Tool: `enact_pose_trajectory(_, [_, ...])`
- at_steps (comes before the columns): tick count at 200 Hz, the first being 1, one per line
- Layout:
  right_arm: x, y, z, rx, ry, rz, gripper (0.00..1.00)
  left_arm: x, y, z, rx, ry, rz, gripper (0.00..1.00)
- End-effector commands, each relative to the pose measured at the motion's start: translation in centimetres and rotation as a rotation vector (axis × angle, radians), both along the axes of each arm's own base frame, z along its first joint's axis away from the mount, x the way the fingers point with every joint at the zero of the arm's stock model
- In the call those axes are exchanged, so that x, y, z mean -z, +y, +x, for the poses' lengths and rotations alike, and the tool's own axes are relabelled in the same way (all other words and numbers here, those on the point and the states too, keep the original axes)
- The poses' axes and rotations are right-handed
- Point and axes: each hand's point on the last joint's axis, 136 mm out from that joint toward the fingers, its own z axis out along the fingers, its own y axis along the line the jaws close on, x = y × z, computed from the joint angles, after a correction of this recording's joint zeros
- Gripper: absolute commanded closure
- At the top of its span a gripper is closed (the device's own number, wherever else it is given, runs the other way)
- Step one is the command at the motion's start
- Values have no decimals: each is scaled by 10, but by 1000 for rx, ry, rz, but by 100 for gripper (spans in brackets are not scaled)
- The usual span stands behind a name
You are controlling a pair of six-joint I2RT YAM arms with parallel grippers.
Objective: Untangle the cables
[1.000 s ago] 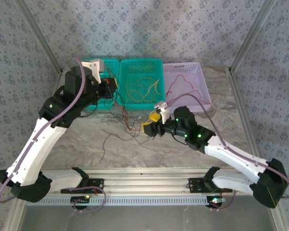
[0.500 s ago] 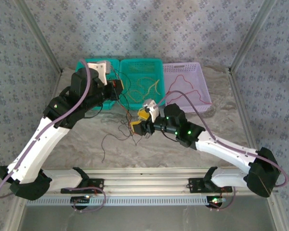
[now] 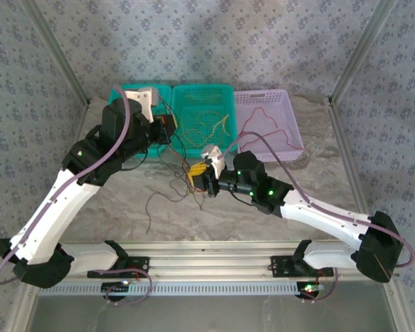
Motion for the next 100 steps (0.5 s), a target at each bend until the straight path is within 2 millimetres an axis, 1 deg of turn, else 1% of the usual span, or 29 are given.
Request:
enact_pose_trajectory(1, [-16, -9, 4, 44, -42, 16, 96, -16, 10, -8, -18, -55, -24, 100])
enact_pose_trajectory(14, [-16, -18, 6, 74, -49, -8, 100, -19, 18, -10, -36, -67, -5, 100])
enact_pose_trajectory(19, [-17, -22, 6, 87, -56, -18, 100, -20, 22, -11, -45, -75, 7, 100])
enact_pose_trajectory(41, [-18, -51, 7, 173, -85, -44, 100, -26, 42, -17, -90, -109, 68, 100])
enact_pose_trajectory(58, [-16, -79, 10, 259, -91, -64, 100, -29, 56, -22, -120, -129, 118, 100])
enact_pose_trajectory(77, [-20, -120, 15, 404, -97, -81, 100, -28, 71, -25, -156, -143, 181, 100])
enact_pose_trajectory(88, [-21, -141, 14, 473, -75, -76, 100, -26, 80, -25, -181, -147, 220, 100])
enact_pose_trajectory(100, [-28, -164, 12, 541, -74, -62, 100, -23, 88, -26, -205, -150, 257, 100])
